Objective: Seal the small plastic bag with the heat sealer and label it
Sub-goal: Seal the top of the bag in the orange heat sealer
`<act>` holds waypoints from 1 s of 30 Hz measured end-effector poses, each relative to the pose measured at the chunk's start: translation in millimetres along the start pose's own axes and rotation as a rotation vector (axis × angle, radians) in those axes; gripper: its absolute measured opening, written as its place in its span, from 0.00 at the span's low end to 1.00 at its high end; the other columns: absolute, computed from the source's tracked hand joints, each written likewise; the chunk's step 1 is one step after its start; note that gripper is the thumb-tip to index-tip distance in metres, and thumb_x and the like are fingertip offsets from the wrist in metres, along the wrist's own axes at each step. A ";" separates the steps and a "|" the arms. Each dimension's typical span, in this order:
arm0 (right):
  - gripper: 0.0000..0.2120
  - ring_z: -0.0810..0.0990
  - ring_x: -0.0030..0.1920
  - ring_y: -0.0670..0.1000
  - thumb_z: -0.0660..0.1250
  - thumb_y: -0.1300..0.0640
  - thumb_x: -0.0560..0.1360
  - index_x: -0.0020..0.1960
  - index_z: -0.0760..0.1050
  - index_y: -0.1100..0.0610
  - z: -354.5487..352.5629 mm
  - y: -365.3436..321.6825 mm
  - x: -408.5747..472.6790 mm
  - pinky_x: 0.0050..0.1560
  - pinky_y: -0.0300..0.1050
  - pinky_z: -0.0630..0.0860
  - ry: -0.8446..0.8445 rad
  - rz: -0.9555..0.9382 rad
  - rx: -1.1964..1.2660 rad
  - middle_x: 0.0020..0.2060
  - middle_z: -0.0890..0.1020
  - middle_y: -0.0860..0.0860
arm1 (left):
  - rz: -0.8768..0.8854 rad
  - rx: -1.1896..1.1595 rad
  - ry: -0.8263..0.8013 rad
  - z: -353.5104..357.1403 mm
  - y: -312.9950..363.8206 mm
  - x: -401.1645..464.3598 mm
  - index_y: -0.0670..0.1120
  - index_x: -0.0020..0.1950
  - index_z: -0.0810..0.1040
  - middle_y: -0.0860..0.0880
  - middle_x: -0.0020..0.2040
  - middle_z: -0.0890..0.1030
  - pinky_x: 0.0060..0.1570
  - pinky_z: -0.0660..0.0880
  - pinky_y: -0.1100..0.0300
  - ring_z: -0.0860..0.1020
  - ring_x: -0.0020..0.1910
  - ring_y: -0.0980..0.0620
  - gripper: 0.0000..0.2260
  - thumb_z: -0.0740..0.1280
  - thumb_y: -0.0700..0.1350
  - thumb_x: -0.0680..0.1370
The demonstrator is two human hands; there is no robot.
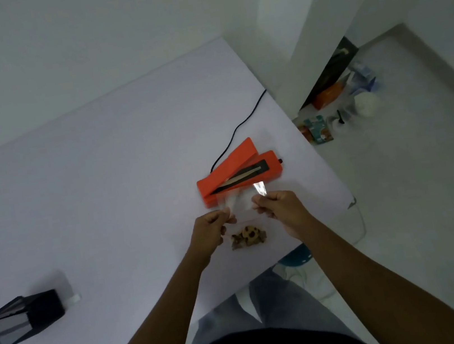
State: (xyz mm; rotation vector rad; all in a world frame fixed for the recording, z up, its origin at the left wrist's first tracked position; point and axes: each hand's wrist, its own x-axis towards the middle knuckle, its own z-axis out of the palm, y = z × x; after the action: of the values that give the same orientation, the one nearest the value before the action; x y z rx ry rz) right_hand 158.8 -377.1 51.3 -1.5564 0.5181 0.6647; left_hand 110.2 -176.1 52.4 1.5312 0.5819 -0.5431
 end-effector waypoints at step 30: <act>0.09 0.82 0.33 0.45 0.71 0.58 0.77 0.50 0.82 0.65 -0.7 -15.3 55.4 0.28 0.31 0.74 0.057 0.042 0.017 0.40 0.85 0.55 | -0.193 -0.434 0.562 64.1 11.8 47.1 0.45 0.40 0.81 0.47 0.40 0.82 0.37 0.71 0.64 0.79 0.40 0.53 0.09 0.71 0.49 0.77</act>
State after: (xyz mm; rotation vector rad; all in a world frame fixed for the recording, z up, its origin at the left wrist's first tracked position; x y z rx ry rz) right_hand 209.6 -373.0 24.7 -1.5553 0.5994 0.6475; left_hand 154.1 -238.8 27.9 1.2064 1.2047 -0.1015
